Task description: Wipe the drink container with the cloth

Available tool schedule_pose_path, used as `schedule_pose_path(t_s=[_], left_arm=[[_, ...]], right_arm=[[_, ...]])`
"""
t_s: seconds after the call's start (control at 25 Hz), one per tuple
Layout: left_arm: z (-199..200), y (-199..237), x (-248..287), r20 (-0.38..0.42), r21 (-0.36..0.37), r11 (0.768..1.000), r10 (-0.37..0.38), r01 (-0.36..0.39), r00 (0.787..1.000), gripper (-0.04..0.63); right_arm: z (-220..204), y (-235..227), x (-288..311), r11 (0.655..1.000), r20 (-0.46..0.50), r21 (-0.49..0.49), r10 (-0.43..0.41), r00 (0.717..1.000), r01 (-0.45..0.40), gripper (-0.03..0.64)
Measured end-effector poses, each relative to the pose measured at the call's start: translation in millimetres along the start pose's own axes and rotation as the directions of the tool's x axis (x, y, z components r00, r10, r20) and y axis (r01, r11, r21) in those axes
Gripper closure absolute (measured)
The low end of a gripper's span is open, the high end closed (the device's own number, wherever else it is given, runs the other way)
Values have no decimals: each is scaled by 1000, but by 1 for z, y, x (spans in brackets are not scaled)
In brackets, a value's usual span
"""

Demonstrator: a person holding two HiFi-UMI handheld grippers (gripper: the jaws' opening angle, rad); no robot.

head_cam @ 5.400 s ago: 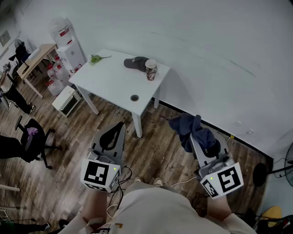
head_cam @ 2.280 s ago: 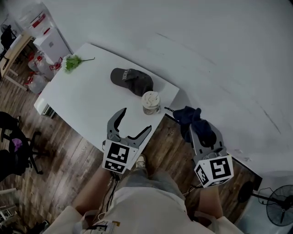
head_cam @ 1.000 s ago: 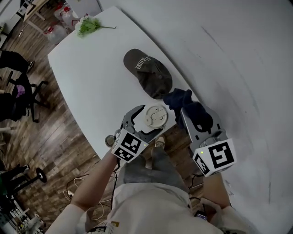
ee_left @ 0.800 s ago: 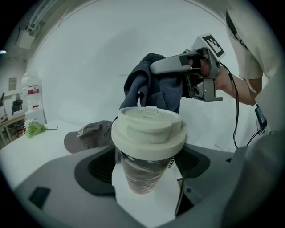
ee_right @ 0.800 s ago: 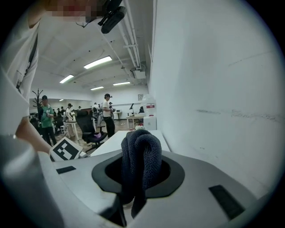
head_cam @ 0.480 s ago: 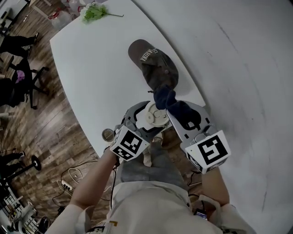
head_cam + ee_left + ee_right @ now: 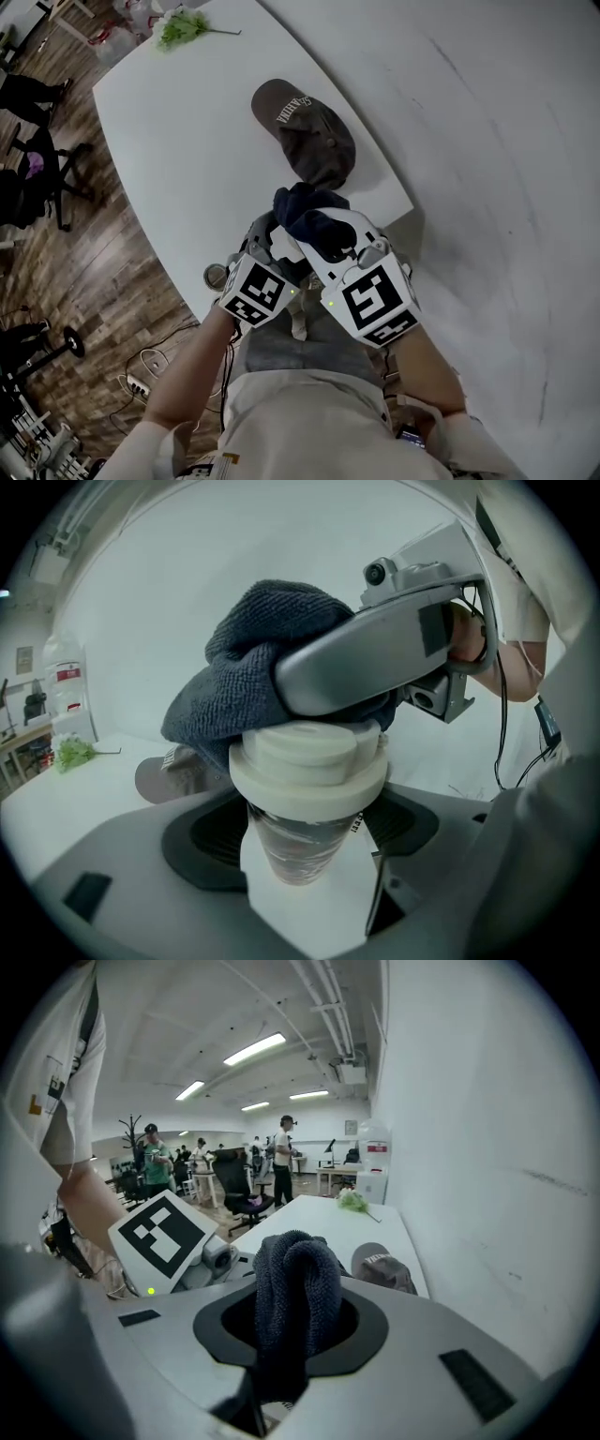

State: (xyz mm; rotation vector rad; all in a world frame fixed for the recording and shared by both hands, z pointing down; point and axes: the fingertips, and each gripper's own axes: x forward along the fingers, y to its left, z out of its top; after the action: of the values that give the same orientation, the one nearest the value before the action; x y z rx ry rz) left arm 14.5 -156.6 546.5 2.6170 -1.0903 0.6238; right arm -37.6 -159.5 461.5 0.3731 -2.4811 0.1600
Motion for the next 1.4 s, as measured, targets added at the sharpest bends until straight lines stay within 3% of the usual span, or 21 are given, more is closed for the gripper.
schedule_pose_path(t_s=[0.32, 0.52, 0.72, 0.92, 1.12, 1.28, 1.4], left_arm=[[-2, -1, 0, -2, 4, 1000, -17, 17, 1000, 198], [-4, -2, 0, -10, -2, 1000, -24, 24, 1000, 199], [7, 3, 0, 13, -9, 1000, -24, 24, 1000, 199], [2, -1, 5, -19, -1, 1000, -23, 23, 1000, 199], [-2, 0, 3, -29, -2, 1000, -21, 21, 999, 199], [-4, -2, 3, -70, 5, 1000, -26, 27, 997, 201], [-5, -3, 3, -88, 1, 999, -36, 36, 995, 199]], right_arm=[[-19, 38, -24, 989, -100, -42, 134, 986, -139, 512], [-33, 10, -37, 999, -91, 32, 29, 995, -27, 512], [-25, -21, -34, 988, -18, 132, -76, 997, 78, 513], [-16, -29, -24, 981, -2, 115, -160, 987, 159, 512], [-10, -17, -11, 991, -30, 97, -95, 995, 97, 514], [-11, 1, -8, 998, -79, 23, -59, 995, 61, 515], [-15, 14, -13, 999, -95, 35, -11, 995, 15, 515]])
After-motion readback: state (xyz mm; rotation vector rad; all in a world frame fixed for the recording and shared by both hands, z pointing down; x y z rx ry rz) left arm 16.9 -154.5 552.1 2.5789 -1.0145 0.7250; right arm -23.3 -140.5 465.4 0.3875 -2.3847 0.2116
